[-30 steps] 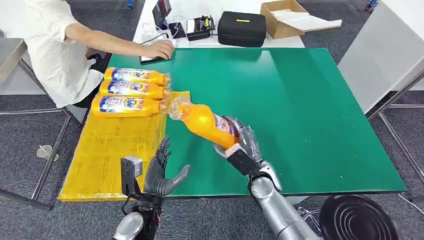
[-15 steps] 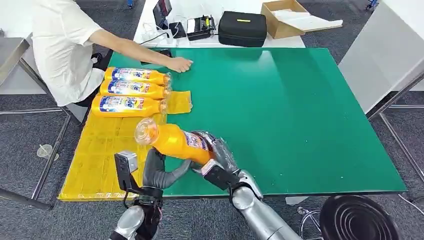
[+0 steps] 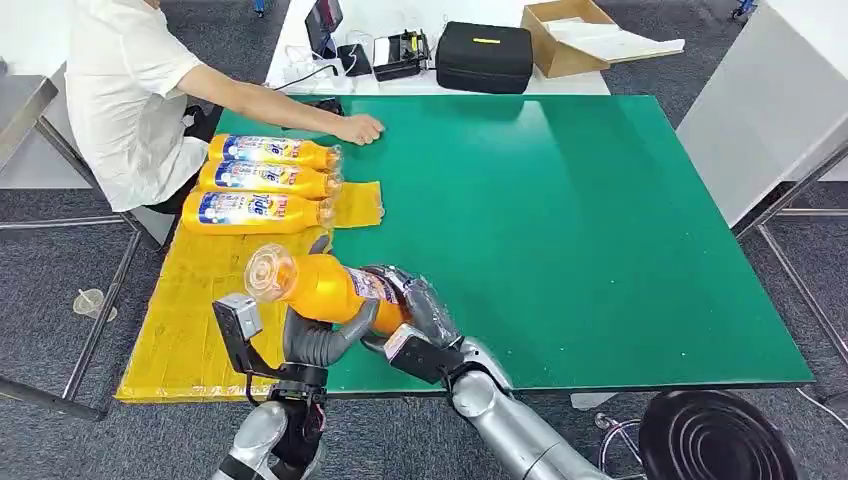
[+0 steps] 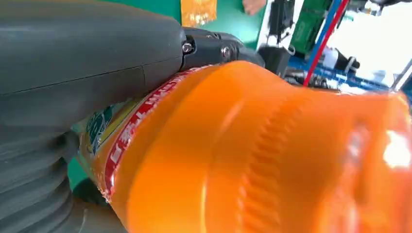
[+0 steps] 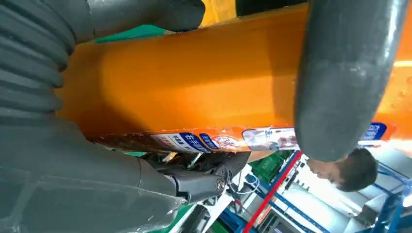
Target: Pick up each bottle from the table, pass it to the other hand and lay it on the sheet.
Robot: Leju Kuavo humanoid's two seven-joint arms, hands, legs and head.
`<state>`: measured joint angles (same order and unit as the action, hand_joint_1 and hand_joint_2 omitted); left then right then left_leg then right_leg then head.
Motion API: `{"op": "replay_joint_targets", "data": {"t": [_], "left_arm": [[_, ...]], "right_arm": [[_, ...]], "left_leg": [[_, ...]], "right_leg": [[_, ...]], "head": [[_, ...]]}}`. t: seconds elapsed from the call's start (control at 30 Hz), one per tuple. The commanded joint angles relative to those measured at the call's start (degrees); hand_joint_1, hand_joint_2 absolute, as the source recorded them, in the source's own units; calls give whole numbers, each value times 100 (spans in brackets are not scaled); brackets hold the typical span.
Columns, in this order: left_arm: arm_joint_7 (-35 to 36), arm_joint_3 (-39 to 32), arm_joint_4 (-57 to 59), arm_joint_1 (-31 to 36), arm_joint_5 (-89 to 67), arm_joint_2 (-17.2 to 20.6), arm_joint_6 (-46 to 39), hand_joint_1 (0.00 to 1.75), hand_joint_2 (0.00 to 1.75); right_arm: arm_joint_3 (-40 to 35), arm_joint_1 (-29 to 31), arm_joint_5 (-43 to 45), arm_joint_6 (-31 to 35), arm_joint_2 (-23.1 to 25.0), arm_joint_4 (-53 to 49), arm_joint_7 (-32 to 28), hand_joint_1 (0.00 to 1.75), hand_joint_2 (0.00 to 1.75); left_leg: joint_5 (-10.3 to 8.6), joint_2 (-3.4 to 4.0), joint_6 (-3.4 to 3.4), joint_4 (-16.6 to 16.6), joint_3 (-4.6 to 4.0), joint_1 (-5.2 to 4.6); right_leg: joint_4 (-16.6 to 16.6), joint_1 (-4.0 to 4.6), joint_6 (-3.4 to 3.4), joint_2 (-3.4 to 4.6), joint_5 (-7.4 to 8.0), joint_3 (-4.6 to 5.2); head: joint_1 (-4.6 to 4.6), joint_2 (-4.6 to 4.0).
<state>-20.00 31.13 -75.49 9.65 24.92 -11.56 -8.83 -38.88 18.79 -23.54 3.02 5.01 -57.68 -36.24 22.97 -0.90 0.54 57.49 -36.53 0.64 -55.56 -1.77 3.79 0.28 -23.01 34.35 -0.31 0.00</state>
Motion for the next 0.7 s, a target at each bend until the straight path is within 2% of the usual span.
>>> {"op": "replay_joint_targets", "data": {"t": [0.03, 0.13, 0.17, 0.23, 0.33, 0.37, 0.4, 0.57, 0.6, 0.63, 0.7], "left_arm": [[59, 126, 283, 363, 116, 172, 196, 175, 175], [59, 126, 283, 363, 116, 172, 196, 175, 175], [39, 108, 291, 375, 139, 163, 236, 175, 175], [21, 60, 282, 384, 219, 164, 363, 175, 175], [-51, 43, 162, 361, 185, 197, 494, 175, 175], [-72, 35, 124, 344, 150, 197, 511, 175, 175], [-97, 9, 85, 319, 107, 194, 507, 175, 175], [-171, -27, 7, 285, 26, 186, 446, 175, 175], [-184, -55, -40, 258, 7, 184, 426, 175, 175], [-203, -72, -58, 244, -18, 185, 398, 175, 175], [-352, -214, -199, 155, -182, 165, 108, 175, 175]], "right_arm": [[-431, 305, -9, -19, -77, 285, -43, 175, 175], [-431, 305, -9, -19, -77, 285, -43, 175, 175], [-432, 308, -3, -21, -85, 279, -48, 175, 175], [-404, 293, 43, -17, -78, 250, -75, 175, 175], [-251, 181, 237, -55, -65, 207, -138, 173, 175], [-196, 140, 296, -84, -56, 228, -132, 98, 175], [-143, 107, 319, -88, -36, 255, -127, 0, 175], [-113, 59, 334, -65, -18, 302, -134, 0, 175], [-69, 32, 340, 6, 10, 317, -152, 0, 175], [-46, 3, 331, 56, 20, 319, -158, 0, 175], [105, -186, 320, 373, 73, 353, -157, 0, 175]], "left_leg": [[10, 5, -1, 3, 25, 4], [6, 4, 0, -1, 17, 2], [22, 12, -1, 7, 44, 7], [3, 2, 0, -2, 11, 1], [3, 2, 0, -1, 11, 2], [12, 6, 0, 2, 26, 5], [18, 6, 1, 5, 36, 6], [5, 2, 0, -2, 14, 2], [24, 11, 0, 7, 45, 8], [8, 8, 0, -1, 18, 2], [8, 2, -1, -2, 21, 4]], "right_leg": [[0, 9, -22, -5, -10, -28], [2, 5, -16, -3, -5, -18], [-2, 14, -34, -2, -18, -47], [2, 3, -12, -4, -4, -11], [3, 5, -12, -4, -3, -11], [2, 10, -21, -4, -10, -28], [1, 12, -27, -6, -16, -39], [4, 5, -14, -4, -5, -15], [0, 15, -32, -3, -21, -48], [3, 6, -16, 0, -6, -18], [4, 7, -18, -6, -8, -23]], "head": [[0, 0], [0, 0], [0, 0], [0, 0], [0, 0], [0, 0], [0, 0], [0, 0], [2, 0], [0, 0], [2, 0]]}}
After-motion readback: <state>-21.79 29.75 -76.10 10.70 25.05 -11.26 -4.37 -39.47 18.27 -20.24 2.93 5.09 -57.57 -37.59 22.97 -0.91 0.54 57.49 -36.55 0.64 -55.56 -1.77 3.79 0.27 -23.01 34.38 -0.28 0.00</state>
